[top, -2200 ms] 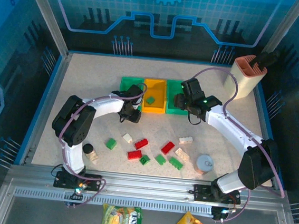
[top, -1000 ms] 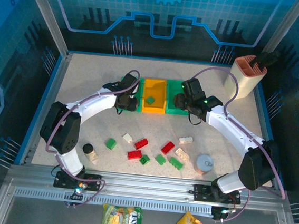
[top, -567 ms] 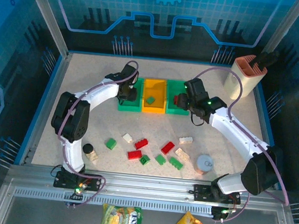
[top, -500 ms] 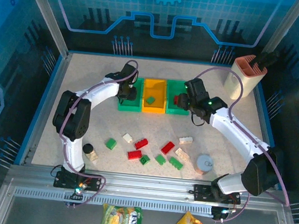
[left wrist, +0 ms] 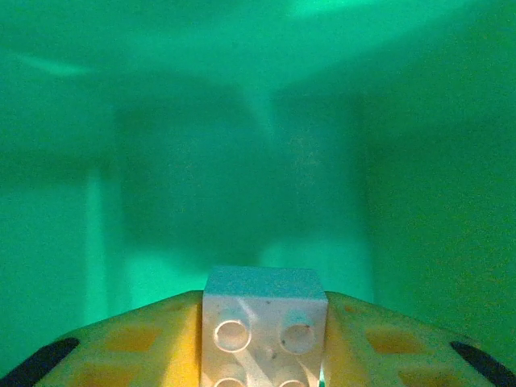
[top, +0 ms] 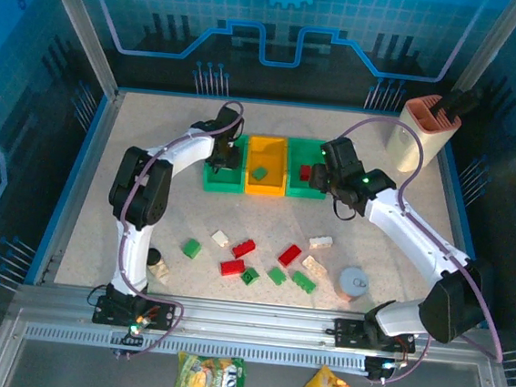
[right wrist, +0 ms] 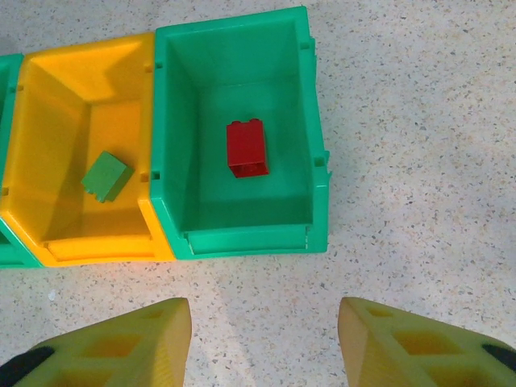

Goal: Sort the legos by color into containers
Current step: Place the lego in the container.

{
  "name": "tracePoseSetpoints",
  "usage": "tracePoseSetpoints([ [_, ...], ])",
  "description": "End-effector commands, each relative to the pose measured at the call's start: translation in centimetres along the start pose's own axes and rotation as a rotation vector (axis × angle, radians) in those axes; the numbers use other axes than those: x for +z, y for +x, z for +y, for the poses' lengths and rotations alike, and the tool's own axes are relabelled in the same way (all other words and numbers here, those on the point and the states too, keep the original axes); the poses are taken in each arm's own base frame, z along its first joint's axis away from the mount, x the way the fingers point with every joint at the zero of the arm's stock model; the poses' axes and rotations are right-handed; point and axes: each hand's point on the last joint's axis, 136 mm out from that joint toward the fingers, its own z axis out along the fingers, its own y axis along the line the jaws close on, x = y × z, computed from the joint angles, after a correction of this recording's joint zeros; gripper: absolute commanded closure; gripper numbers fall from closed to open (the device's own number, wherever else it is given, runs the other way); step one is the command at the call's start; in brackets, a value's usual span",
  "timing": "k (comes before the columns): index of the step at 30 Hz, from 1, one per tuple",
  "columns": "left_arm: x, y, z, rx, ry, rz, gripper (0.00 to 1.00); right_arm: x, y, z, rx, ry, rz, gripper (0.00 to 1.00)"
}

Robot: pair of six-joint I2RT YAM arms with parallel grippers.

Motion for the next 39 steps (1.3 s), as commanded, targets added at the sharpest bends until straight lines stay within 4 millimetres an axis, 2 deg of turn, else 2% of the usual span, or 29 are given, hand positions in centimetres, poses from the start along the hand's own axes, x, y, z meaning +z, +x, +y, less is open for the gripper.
tracePoseSetpoints([
  [1,0.3,-0.1,0.3,-0.015,-0.017,0.016,0.58,-0.6,0.0,-1.3,0.000,0.035,-0.007,0.48],
  [7,0.3,-0.1,0.2,-0.017,-0.012,0.018,0.57,-0.7,0.1,-1.4,-0.001,0.037,-0.006,0.48],
  [15,-1.2,-0.6,0.0,-0.021,0.005,-0.007,0.57,-0.7,-0.2,-1.2,-0.004,0.029,-0.010,0.48],
  [24,-3.3,-0.4,-0.4,-0.038,0.040,-0.028,0.57,-0.4,0.5,-1.2,-0.018,0.028,0.016,0.48],
  [32,-5.8,1.0,-0.2,-0.053,0.076,-0.035,0.57,0.2,3.0,-0.8,-0.064,-0.014,0.112,0.47],
  [39,-7.9,3.2,0.2,-0.054,0.112,-0.038,0.55,1.3,7.0,-0.5,-0.139,-0.054,0.288,0.44],
])
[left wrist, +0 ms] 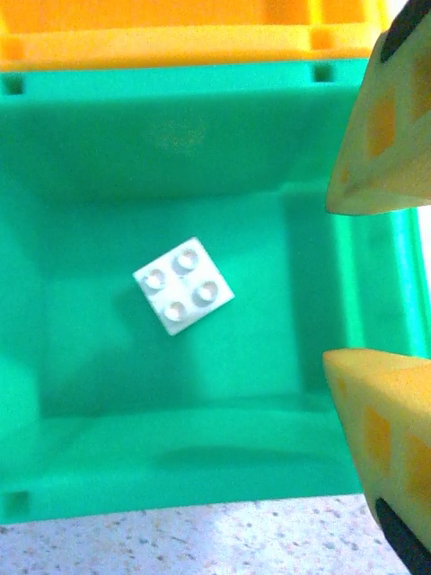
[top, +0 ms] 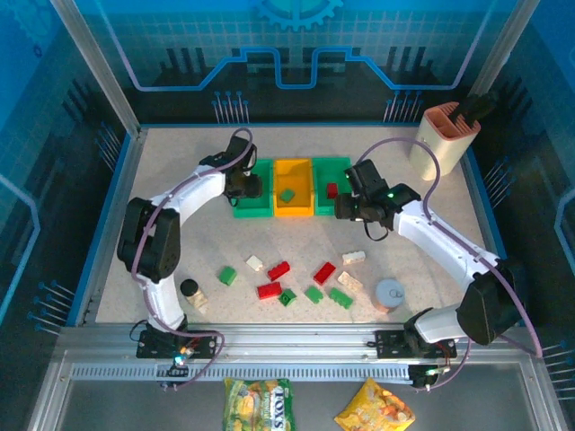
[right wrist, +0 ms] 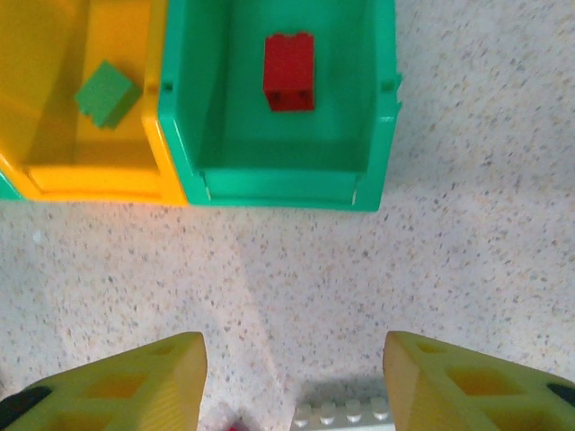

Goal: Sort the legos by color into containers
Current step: Place the lego in the container, then pick up the lego from the center of the table.

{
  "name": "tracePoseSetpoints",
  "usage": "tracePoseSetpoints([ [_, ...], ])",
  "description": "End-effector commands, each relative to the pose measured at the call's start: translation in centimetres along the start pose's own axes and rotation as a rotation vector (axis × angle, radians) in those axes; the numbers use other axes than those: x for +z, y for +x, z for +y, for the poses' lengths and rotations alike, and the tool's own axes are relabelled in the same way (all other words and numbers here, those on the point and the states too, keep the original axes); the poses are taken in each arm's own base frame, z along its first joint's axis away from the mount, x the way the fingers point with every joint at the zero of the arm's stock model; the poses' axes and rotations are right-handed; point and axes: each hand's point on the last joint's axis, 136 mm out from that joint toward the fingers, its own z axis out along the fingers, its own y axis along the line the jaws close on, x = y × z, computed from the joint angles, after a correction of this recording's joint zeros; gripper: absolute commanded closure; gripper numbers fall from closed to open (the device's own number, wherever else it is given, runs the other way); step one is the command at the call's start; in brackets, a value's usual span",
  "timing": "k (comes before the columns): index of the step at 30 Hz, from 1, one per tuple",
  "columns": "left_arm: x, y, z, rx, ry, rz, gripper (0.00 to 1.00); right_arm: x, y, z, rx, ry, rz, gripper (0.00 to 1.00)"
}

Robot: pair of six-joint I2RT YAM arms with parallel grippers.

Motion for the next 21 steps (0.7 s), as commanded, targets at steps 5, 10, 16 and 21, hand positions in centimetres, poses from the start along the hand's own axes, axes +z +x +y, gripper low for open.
tracePoseSetpoints([
  [5,-3.0,1.9,-0.1,-0.034,0.061,-0.013,0.54,2.1,5.6,-0.6,-0.063,-0.014,0.236,0.42],
  [10,-3.9,2.9,0.0,-0.047,0.088,-0.021,0.52,3.2,8.9,-2.0,-0.087,0.040,0.353,0.40],
  [16,-4.5,3.5,0.1,-0.055,0.099,-0.034,0.52,4.3,11.3,-2.8,-0.083,0.071,0.438,0.31],
  [21,-4.4,3.8,0.4,-0.054,0.095,-0.039,0.52,5.1,12.3,-3.0,-0.084,0.083,0.478,0.26],
])
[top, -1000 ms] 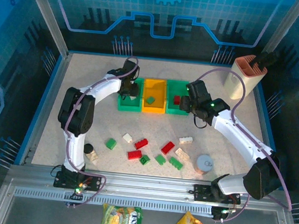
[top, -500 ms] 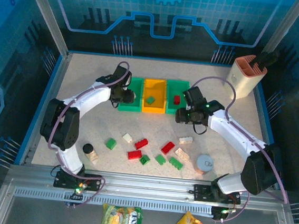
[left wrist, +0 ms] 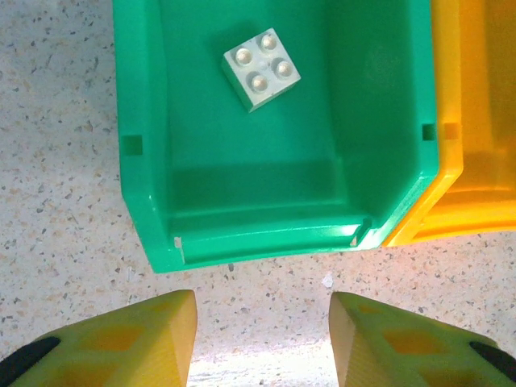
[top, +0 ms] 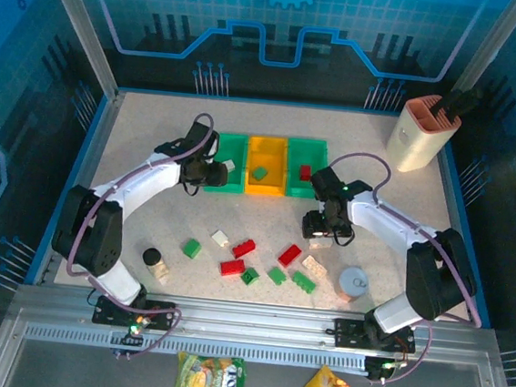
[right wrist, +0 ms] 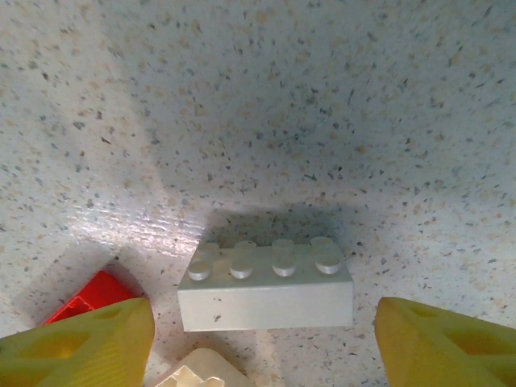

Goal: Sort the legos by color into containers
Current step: Pick up the lego from the center of the table.

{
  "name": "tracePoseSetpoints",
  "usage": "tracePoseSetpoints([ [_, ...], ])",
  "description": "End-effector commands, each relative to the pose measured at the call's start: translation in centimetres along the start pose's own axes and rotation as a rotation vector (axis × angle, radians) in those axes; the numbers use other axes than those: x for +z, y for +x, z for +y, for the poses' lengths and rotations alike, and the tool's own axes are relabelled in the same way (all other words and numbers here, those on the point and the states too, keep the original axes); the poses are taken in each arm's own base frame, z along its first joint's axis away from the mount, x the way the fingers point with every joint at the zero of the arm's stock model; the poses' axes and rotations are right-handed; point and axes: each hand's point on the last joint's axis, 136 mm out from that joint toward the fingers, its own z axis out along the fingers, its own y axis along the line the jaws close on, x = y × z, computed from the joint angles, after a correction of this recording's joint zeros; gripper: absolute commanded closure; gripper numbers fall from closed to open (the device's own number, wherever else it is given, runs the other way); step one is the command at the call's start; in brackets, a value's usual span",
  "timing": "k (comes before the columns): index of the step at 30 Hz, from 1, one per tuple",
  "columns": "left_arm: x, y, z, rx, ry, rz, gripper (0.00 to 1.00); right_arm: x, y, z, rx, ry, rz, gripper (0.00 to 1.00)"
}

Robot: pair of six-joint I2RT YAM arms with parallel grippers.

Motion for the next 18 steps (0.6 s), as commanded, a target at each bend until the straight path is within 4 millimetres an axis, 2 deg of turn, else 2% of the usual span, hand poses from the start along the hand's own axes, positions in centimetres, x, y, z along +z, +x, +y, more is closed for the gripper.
tracePoseSetpoints([
  [1,-0.7,-0.1,-0.4,-0.019,0.030,-0.022,0.52,1.0,1.3,-0.3,0.004,0.010,0.067,0.25],
  [11,-0.3,0.2,-0.1,-0.023,0.025,-0.019,0.52,3.1,2.1,-0.7,0.002,0.056,0.132,0.25],
  [18,-0.3,0.2,-0.1,-0.019,0.026,-0.022,0.52,3.1,2.2,-0.6,-0.003,0.070,0.135,0.29],
])
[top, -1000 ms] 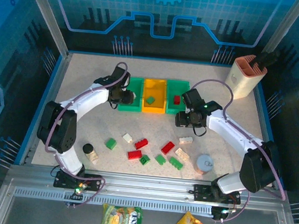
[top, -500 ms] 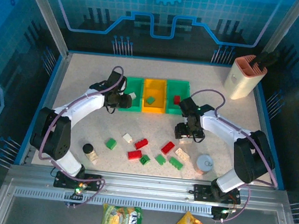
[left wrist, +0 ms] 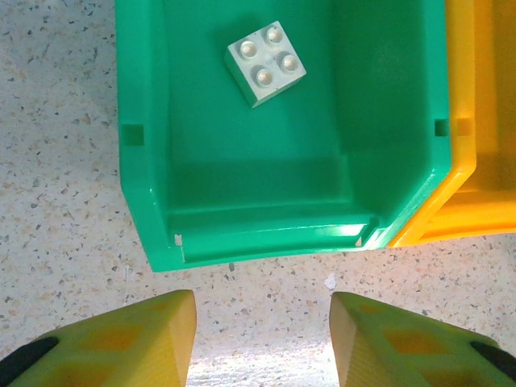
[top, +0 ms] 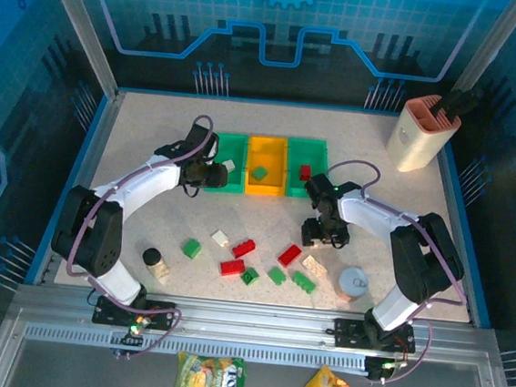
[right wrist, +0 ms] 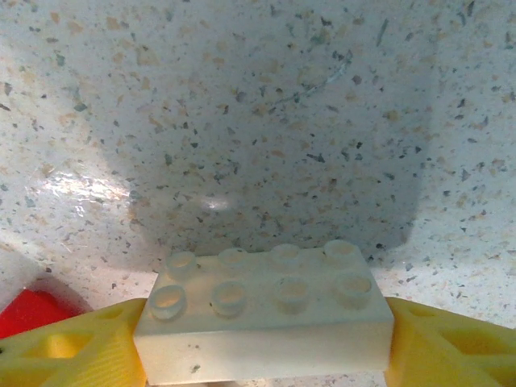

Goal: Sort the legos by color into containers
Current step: Pick up the lego from the center of the table.

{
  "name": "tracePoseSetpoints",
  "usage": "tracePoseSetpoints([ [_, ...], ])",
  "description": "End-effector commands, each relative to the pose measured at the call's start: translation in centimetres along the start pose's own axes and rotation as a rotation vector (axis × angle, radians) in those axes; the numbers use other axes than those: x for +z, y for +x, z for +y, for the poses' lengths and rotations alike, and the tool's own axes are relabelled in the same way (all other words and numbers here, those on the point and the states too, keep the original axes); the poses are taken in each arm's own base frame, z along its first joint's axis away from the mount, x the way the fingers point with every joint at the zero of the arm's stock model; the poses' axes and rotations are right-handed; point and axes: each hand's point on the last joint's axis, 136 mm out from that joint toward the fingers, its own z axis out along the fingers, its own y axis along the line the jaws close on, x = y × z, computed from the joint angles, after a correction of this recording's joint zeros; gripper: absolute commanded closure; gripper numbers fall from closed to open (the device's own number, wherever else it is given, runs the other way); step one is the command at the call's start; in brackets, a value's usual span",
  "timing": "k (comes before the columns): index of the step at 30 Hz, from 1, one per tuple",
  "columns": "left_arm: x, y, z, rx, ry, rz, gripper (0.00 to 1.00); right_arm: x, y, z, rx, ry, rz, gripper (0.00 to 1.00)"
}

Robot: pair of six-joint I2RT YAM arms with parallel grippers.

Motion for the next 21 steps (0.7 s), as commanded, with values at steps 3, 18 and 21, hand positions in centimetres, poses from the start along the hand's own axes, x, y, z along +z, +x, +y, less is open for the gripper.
tracePoseSetpoints([
  [3,-0.7,0.0,-0.2,-0.007,0.021,-0.013,0.52,0.0,0.6,-0.3,0.000,0.036,0.019,0.31],
  [18,-1.6,0.0,0.8,-0.016,0.013,-0.021,0.51,-1.9,-0.2,0.5,-0.021,0.046,-0.018,0.36],
  [21,-2.1,0.1,1.5,-0.028,0.011,-0.026,0.50,-2.5,-0.8,1.1,-0.040,0.047,-0.031,0.36],
])
